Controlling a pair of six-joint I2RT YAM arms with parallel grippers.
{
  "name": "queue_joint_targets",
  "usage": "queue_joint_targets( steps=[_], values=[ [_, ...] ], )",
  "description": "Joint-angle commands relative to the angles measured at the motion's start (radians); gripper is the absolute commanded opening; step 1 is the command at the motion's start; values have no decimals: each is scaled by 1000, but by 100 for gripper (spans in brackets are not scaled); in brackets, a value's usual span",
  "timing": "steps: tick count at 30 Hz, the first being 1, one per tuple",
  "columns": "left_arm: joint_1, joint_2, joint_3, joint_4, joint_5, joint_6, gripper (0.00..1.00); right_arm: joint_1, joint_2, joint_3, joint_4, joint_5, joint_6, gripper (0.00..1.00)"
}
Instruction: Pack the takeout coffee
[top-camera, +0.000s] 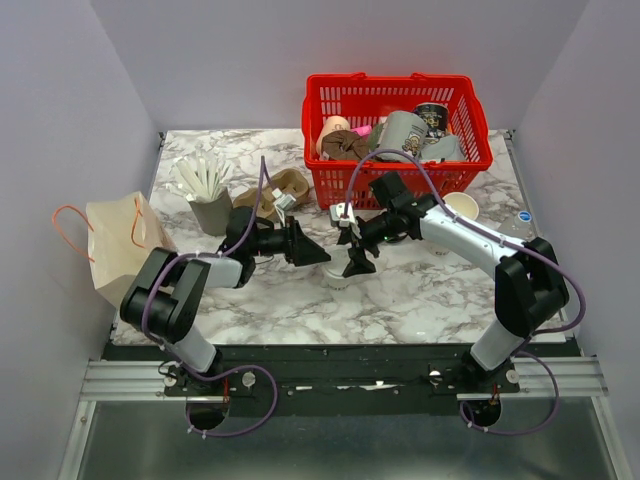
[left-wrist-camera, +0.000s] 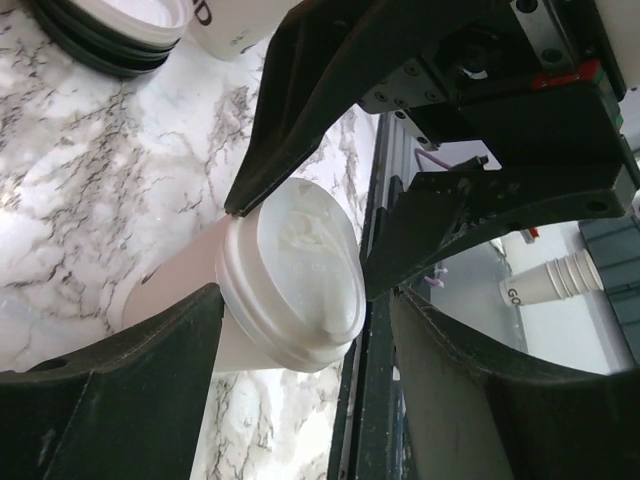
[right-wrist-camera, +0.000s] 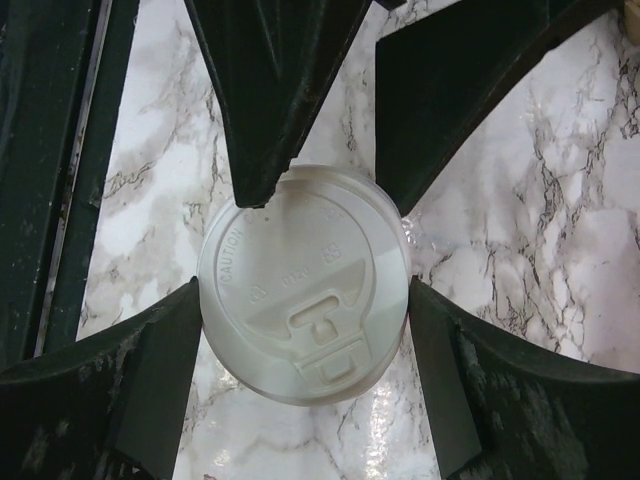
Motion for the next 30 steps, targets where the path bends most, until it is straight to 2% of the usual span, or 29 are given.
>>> queue_joint_targets(
  steps=[1, 2, 5, 16, 23, 30],
  values=[
    [38, -103, -21, -281, -97, 138, 75, 6, 45, -41, 20, 164, -19, 75],
    [41, -121, -15, -377, -111, 199, 74, 6, 45, -41, 20, 164, -19, 75],
    [44, -141, 2, -515, -121, 275, 73, 6, 49, -41, 20, 164, -19, 75],
    [44, -100, 17, -553, -158, 295, 70, 7, 61, -22, 14, 161, -16, 75],
    [44, -45, 74, -744, -284, 366, 68, 11, 84, 24, -7, 200, 12, 74],
    [42, 17, 115, -842, -367, 413, 65, 53, 88, 21, -21, 261, -16, 72]
  ],
)
